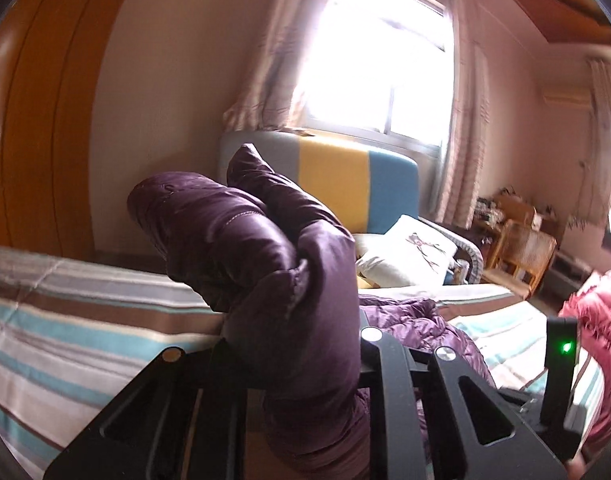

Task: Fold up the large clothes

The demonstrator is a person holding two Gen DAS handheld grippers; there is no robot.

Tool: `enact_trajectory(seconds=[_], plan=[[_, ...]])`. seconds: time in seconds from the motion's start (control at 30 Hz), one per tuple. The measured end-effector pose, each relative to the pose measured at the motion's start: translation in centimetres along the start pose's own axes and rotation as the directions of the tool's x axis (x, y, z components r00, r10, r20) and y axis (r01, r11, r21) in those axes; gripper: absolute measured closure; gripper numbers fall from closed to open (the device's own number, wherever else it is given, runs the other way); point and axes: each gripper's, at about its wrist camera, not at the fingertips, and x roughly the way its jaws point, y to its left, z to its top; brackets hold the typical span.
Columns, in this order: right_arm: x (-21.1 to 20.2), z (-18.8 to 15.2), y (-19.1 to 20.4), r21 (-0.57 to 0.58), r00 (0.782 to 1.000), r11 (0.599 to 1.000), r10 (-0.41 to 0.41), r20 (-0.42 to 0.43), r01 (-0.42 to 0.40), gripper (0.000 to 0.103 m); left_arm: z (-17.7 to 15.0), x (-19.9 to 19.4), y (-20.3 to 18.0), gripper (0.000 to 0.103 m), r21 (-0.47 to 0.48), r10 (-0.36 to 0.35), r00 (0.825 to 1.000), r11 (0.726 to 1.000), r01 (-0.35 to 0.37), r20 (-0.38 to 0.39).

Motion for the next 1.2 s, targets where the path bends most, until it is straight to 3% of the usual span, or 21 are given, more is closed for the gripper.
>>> enact_trajectory(seconds=[0.17, 0.43, 0.73, 0.83, 0.93, 1.0, 1.03, 1.07, 1.2], plan=[[-0.3, 0.1, -2.9, 0.030, 0.993, 0.993, -0.116, -0.002, 0.116, 0.097, 0.7, 1.0, -4.0, 0.086, 0.083, -0.044, 0.999, 0.996, 0.045, -0.015], [-1.1, 0.0, -6.0, 0.085, 0.987, 0.984, -0.157, 0.015, 0.155, 0.097, 0.0, 3.0, -9.8, 0.084, 0.155, -0.136, 0.987, 0.977, 0.148, -0.085], [-2.4, -0.8, -11.0, 0.220, 0.983, 0.959, -0.183, 0.006, 0.178, 0.097, -3.9, 5.3, -13.3, 0.083, 0.152, -0.206, 0.952, 0.958, 0.243, -0.225], [-2.8, -1.3, -11.9, 0.251, 0.982, 0.951, -0.187, 0.003, 0.180, 0.097, -5.5, 6.5, -14.9, 0.081, 0.174, -0.220, 0.932, 0.945, 0.276, -0.287], [-3.2, -1.3, -12.1, 0.260, 0.981, 0.948, -0.192, 0.005, 0.185, 0.097, -6.6, 7.0, -16.5, 0.070, 0.225, -0.238, 0.911, 0.919, 0.324, -0.337], [-3.5, -1.3, -12.3, 0.263, 0.981, 0.947, -0.195, 0.010, 0.186, 0.097, -6.7, 6.0, -16.4, 0.048, 0.226, -0.289, 0.893, 0.898, 0.378, -0.346], [-3.6, -1.2, -12.3, 0.267, 0.981, 0.947, -0.192, 0.013, 0.181, 0.097, -6.5, 4.9, -16.2, 0.030, 0.208, -0.348, 0.872, 0.877, 0.432, -0.344], [-3.7, -1.2, -12.2, 0.269, 0.982, 0.947, -0.189, 0.017, 0.178, 0.097, -6.3, 4.1, -16.1, 0.022, 0.199, -0.375, 0.863, 0.868, 0.455, -0.339], [-3.9, -1.1, -12.3, 0.278, 0.985, 0.948, -0.170, 0.024, 0.156, 0.097, -4.9, 0.0, -14.1, 0.021, 0.179, -0.419, 0.868, 0.864, 0.471, -0.266]])
